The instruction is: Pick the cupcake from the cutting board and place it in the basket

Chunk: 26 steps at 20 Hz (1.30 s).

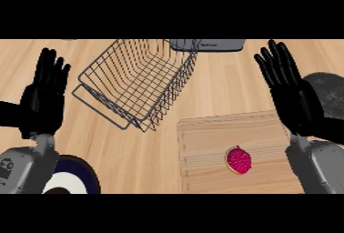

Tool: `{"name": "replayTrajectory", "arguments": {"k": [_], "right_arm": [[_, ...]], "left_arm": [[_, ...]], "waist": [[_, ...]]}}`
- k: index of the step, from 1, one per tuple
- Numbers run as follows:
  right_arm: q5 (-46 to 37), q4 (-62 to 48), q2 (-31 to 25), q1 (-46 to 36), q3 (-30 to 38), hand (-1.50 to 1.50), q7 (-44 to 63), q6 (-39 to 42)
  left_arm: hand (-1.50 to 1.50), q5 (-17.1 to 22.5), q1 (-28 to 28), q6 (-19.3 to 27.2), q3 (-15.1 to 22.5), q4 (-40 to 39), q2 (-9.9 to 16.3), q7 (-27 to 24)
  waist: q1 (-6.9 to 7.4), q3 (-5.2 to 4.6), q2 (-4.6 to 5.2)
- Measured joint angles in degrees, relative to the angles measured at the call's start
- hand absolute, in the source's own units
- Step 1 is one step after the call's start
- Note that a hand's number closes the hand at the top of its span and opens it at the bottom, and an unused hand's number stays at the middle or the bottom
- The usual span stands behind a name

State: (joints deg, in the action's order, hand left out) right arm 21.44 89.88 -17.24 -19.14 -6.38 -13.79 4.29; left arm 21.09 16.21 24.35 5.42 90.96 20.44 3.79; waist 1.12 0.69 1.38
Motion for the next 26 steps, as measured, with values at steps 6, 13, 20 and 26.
{"name": "replayTrajectory", "arguments": {"k": [6, 13, 20, 26], "right_arm": [[-5.2, -8.3, -7.7, 1.6, 1.9, 1.50, 0.8, 3.1], [-17.0, -6.6, -0.1, 6.4, -4.3, -1.50, -6.9, -6.1], [-31.8, 0.2, -3.8, 6.8, -4.3, -1.50, 10.1, -20.5], [-35.3, 6.2, -17.4, 6.3, -7.1, -1.50, 27.3, -7.0]], "left_arm": [[0.00, -3.9, -3.0, -2.1, 1.0, -3.0, 4.3, 1.1], [0.00, -5.2, -4.5, -5.5, 2.1, -6.4, 6.2, 2.8], [0.00, -6.1, -5.9, -5.8, 2.2, -7.7, 5.9, 1.9], [0.00, -6.2, -6.5, -6.1, 1.9, -7.4, 6.0, 2.2]], "waist": [[-0.51, -0.52, -0.75], [-1.21, -0.69, -1.29], [-2.16, -0.89, -1.78], [-2.41, -1.05, -2.04]]}}
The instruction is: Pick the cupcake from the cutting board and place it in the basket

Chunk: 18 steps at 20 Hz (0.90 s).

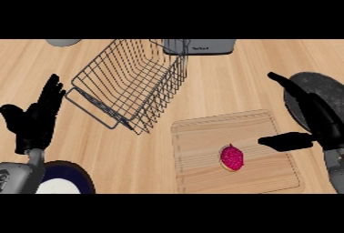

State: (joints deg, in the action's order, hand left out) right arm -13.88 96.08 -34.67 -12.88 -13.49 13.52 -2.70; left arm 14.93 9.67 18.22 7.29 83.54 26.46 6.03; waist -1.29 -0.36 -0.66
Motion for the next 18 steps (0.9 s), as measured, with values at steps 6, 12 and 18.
{"name": "replayTrajectory", "arguments": {"k": [6, 12, 18], "right_arm": [[7.1, 9.0, -9.0, -0.2, -1.6, -1.50, 14.6, 17.1], [16.6, 18.1, -12.1, 2.0, 4.1, -1.50, 24.5, 26.0], [13.3, 19.2, -5.9, 5.5, 5.8, -1.50, 23.1, 25.2]], "left_arm": [[0.00, 0.0, 0.0, -0.4, -0.2, 0.2, -0.4, 0.4], [0.00, -1.7, 0.1, -0.9, -0.7, 0.3, -1.7, 0.2], [0.00, -2.7, 1.3, -2.9, -2.7, -0.4, -2.4, 1.1]], "waist": [[0.14, 0.11, 0.14], [0.61, 0.26, 0.41], [0.99, 0.34, 0.57]]}}
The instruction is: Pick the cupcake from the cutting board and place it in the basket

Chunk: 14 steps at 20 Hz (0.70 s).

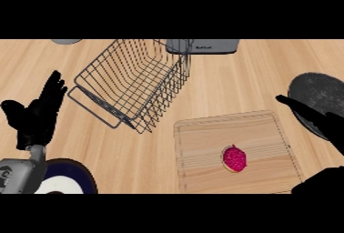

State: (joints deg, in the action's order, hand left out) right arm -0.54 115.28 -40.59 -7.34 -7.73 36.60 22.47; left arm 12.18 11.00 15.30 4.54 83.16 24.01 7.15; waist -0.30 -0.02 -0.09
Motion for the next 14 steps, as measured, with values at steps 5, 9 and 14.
{"name": "replayTrajectory", "arguments": {"k": [5, 9, 14], "right_arm": [[-6.8, -2.4, 6.2, 3.0, -1.8, -1.50, -4.9, -1.7], [-11.4, -4.0, 9.9, 5.4, -2.5, -1.50, -9.1, -1.8], [-17.7, -6.3, 13.4, 8.9, -3.4, -1.50, -16.4, -3.9]], "left_arm": [[0.00, -0.8, -1.0, -1.9, -1.4, 1.1, -0.7, 0.0], [0.00, -2.5, -0.6, -2.5, -2.2, 0.4, -2.5, 0.1], [0.00, -4.1, -1.2, -3.1, -3.1, 1.7, -3.8, 1.1]], "waist": [[0.24, 0.02, 0.05], [0.21, 0.04, 0.07], [0.22, 0.03, 0.05]]}}
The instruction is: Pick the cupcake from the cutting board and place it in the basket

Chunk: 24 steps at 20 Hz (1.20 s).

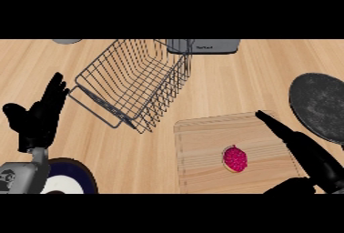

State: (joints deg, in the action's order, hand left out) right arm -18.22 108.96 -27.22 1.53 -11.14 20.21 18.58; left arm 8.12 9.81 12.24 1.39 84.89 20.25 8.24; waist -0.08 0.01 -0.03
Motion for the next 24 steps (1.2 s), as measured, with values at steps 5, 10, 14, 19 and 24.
{"name": "replayTrajectory", "arguments": {"k": [5, 10, 14, 19, 24], "right_arm": [[-4.8, -2.4, 3.1, 0.8, 0.2, -1.50, -4.6, -2.0], [-9.0, -3.0, 6.6, 2.4, -0.7, -1.50, -7.0, -3.1], [-10.4, -4.0, 8.6, 2.0, -0.3, -1.50, -8.2, -2.6], [-12.6, -4.8, 10.2, 4.0, 0.2, -1.50, -10.7, -2.7], [-16.8, -8.2, 12.4, 3.5, -0.7, -1.50, -11.6, -4.3]], "left_arm": [[0.00, -1.9, 0.0, -0.6, -0.8, 0.1, -1.4, 0.2], [0.00, -3.1, 0.5, -1.9, -2.2, -0.2, -2.7, 0.3], [0.00, -4.0, 0.4, -2.9, -3.6, 0.1, -3.3, 0.5], [0.00, -5.1, 1.7, -4.2, -4.9, -0.7, -3.9, 1.0], [0.00, -6.1, 0.4, -4.7, -5.4, 1.0, -5.2, 1.1]], "waist": [[0.01, 0.01, 0.01], [-0.02, -0.01, 0.01], [0.01, 0.00, 0.01], [-0.04, 0.00, 0.02], [0.05, -0.01, 0.01]]}}
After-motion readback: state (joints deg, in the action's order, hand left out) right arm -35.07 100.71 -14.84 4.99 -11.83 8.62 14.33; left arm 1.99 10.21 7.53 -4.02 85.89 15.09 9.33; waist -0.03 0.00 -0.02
